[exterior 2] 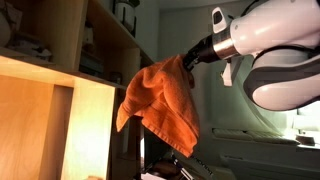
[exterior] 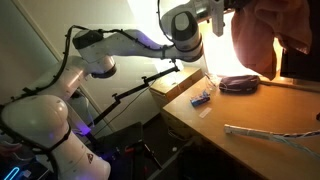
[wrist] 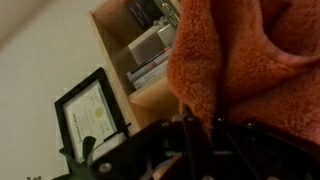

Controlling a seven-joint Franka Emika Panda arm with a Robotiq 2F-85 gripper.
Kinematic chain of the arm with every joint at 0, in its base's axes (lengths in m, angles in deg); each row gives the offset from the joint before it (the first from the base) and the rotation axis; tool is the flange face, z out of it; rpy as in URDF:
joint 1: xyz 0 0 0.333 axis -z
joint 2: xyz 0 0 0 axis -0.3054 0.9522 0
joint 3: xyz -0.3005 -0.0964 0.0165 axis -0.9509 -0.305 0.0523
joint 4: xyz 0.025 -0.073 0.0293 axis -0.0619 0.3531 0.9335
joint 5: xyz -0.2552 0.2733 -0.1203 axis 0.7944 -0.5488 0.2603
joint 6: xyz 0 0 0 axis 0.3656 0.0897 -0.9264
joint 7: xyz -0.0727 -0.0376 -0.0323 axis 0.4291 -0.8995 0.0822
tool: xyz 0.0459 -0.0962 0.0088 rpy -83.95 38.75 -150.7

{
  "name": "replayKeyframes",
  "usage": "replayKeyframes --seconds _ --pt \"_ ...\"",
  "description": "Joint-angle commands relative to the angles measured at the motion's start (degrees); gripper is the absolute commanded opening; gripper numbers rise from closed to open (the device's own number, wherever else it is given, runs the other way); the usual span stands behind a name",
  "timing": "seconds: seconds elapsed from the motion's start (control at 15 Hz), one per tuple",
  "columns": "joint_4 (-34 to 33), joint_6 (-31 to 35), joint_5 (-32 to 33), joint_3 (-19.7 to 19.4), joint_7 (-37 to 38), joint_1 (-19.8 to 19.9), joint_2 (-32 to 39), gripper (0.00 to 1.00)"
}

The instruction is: Pick up the towel and wipe the screen of the computer monitor

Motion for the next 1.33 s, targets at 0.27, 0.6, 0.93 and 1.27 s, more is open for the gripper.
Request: replayKeyframes --seconds 0.27,0.6,0.93,1.27 --pt "0.67 0.0 1.81 -0.61 2.5 0.1 0.83 0.09" --pt "-0.23 0.0 1.91 -0.27 2.63 0.3 0.69 0.02" --pt "-1.99 -0.73 0.43 -1.05 0.86 2.05 0.5 0.02" --pt "-5.57 -1.48 3.03 -3.61 1.53 5.37 -0.7 0.02"
